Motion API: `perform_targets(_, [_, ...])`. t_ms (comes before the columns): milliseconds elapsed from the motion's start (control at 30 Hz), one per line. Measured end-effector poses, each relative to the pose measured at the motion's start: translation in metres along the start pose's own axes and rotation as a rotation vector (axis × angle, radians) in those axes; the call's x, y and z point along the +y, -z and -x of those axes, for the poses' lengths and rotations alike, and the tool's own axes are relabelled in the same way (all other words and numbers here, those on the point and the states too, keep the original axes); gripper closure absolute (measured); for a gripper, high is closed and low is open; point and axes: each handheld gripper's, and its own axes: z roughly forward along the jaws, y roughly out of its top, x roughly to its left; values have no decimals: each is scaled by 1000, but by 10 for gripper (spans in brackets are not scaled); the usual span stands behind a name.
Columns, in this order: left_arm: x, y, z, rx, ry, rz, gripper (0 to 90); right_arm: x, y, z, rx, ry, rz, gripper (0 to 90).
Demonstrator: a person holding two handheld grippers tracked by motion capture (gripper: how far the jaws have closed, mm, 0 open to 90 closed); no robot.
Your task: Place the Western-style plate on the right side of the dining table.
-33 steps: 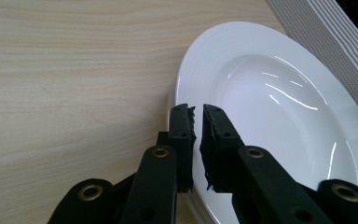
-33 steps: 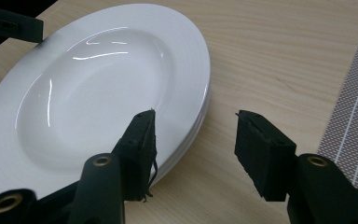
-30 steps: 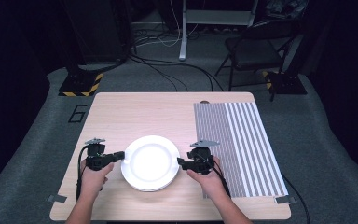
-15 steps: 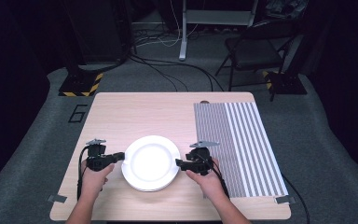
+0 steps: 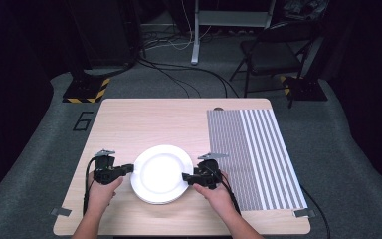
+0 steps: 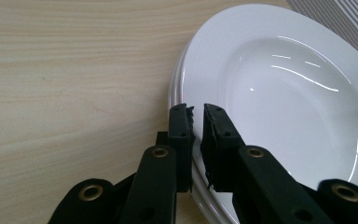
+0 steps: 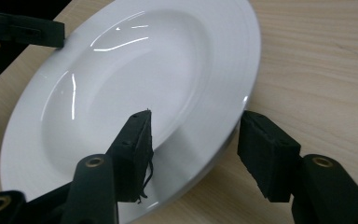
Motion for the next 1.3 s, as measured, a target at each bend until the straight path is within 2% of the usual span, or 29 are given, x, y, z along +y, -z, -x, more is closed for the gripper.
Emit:
perform_targets(33, [0,0,0,-2,1,-1,821,0,0,-1,9,-8,0,437])
perform_targets(133, [-1,0,1,-8,-2,-3,825,1,1,-5,-11,7,13,447])
perform_targets(200, [-2,-1,2,-7,-4,-1,827,1,2,-6,-3,-18,12,448])
perform_targets(433, [-3,-6,5,-38,-8,-9,829,5,11,-1,7,-56,49,456])
perform_targets(600, [-3,-9,7,-33,-11,-5,829,8,16,0,12,-60,57,468])
perform_targets(833, [-5,-13,10,-56,-19,-12,829,12,24,4,18,-69,86,517])
perform_targets(933, [-5,-14,11,-58,-23,-13,830,13,26,6,43,-94,79,518])
perform_targets(1067, [-6,-16,12,-73,-21,-20,830,15,29,7,49,-89,86,523])
perform_targets(1300, [-6,-17,12,-75,-17,-17,832,16,30,9,39,-83,88,579])
